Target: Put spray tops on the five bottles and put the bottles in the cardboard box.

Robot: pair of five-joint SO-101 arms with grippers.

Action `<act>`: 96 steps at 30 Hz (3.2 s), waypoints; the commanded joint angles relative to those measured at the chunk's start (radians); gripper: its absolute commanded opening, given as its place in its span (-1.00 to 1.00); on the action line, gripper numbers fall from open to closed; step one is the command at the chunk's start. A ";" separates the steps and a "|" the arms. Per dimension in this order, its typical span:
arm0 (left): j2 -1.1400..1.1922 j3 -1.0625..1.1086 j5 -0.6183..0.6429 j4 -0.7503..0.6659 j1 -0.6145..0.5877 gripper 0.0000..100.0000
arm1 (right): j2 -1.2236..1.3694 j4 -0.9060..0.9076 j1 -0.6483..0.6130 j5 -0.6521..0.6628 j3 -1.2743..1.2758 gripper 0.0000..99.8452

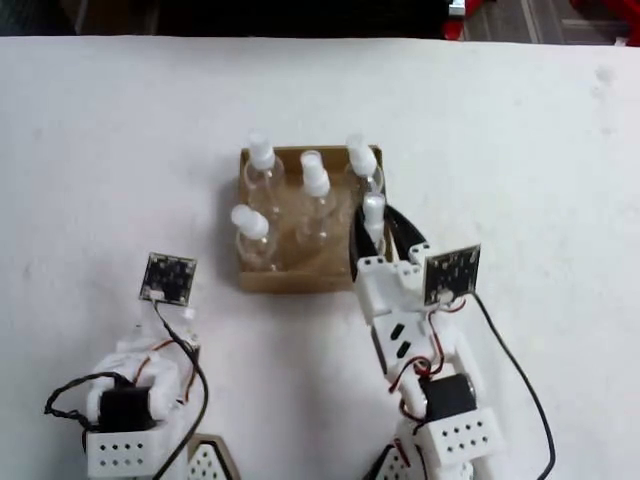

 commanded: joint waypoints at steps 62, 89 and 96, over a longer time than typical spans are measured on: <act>-0.008 -0.002 -0.006 -0.023 0.013 -0.95 | 0.481 -0.288 -0.071 -0.094 -0.190 -0.80; -0.008 -0.002 -0.006 -0.023 0.013 -0.95 | 0.314 -0.139 -0.070 -0.100 -0.209 -0.81; -0.008 -0.002 -0.006 -0.023 0.013 -0.95 | 0.479 -0.139 -0.070 -0.101 -0.292 -0.81</act>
